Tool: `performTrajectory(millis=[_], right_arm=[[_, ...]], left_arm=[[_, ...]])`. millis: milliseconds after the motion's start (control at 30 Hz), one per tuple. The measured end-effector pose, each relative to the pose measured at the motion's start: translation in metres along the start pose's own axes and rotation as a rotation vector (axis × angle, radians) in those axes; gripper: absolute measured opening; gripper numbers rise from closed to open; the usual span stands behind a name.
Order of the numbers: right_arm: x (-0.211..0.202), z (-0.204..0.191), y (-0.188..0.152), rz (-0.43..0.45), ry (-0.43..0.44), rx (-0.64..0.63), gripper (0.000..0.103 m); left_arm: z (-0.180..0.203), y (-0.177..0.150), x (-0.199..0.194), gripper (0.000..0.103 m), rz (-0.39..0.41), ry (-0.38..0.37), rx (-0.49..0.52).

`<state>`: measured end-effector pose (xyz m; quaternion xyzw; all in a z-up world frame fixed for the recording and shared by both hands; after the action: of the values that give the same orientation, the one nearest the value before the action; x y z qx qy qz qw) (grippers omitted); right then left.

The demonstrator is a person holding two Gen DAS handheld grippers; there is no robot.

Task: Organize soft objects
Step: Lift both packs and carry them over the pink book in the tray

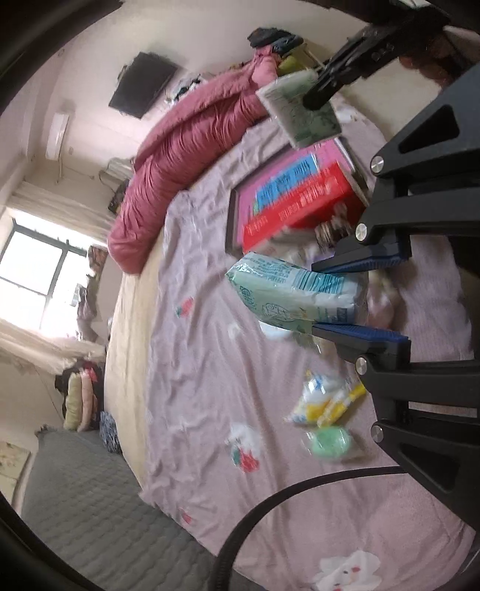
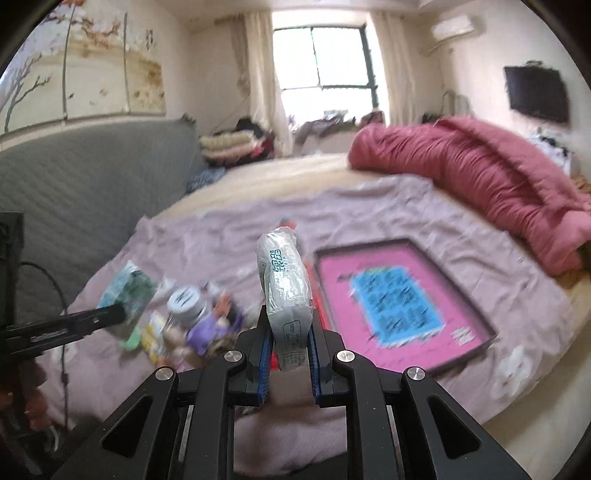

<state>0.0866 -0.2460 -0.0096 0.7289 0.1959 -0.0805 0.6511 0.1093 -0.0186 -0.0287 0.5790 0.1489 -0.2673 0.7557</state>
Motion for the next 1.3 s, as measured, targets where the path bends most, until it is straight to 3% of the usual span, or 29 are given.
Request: performTrajectory(millis=[267, 433, 633, 967, 1300], right_arm=[[0.009, 0.071, 0.006, 0.002, -0.088, 0.111, 0.017], [0.021, 0.13, -0.004, -0.028, -0.177, 0.189, 0.017], [0.031, 0.169, -0.021, -0.054, -0.199, 0.264, 0.017], [0.062, 0.19, -0.048, -0.152, -0.154, 0.37, 0.018], [0.088, 0.202, -0.068, -0.233, -0.207, 0.297, 0.019]], left_arm=[[0.083, 0.009, 0.022, 0.026, -0.025, -0.102, 0.1], [0.139, 0.0, 0.047, 0.026, -0.076, -0.169, 0.153], [0.194, -0.019, 0.08, 0.026, -0.147, -0.215, 0.233], [0.236, -0.049, 0.138, 0.026, -0.263, -0.17, 0.333], [0.246, -0.07, 0.169, 0.026, -0.341, -0.118, 0.4]])
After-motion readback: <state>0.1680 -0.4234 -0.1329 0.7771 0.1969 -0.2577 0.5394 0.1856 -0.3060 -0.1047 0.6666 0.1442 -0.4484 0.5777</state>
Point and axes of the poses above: each gripper's, at about its wrist camera, not at the fingertips, and x roughly the way its jaws point, z to its right, y to its top, the point moved 8 cm from there along x, roughly the way its jaws point, and after that the axes turned 10 degrees about z, right-handed, at the moved point
